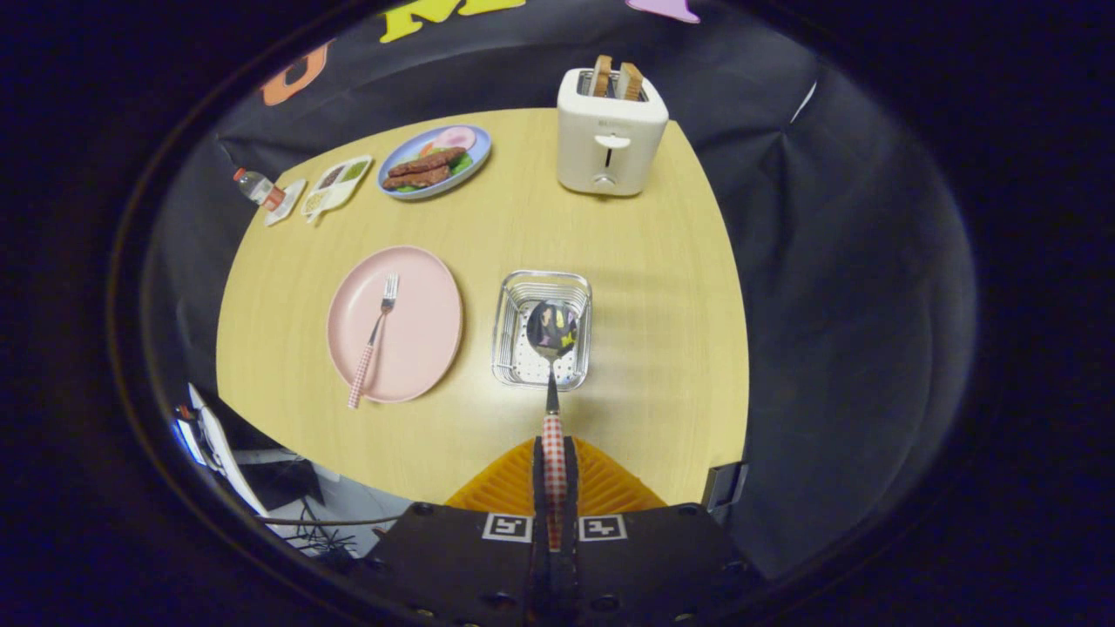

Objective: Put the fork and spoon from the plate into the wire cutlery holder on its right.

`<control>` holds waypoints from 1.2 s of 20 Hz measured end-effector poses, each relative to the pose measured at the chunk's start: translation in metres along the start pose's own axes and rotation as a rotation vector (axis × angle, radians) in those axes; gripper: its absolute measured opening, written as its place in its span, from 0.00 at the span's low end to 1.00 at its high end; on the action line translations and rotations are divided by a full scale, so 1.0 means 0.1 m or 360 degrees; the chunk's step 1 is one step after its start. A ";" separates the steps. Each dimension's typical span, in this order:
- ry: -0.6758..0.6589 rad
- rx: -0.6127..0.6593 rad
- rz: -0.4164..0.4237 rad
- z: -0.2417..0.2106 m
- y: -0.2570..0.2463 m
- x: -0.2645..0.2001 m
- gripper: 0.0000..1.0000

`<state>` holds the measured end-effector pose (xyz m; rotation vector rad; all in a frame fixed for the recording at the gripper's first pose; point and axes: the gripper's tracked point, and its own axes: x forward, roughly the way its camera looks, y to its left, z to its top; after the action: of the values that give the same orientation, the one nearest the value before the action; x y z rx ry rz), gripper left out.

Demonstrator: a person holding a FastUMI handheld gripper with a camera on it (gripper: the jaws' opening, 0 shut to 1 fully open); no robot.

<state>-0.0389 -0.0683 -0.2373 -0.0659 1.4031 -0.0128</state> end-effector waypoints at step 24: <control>0.0322 0.0235 0.0099 0.49 0.16 0.36 0.24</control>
<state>0.0145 -0.0518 -0.2656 0.1043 1.6015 -0.0733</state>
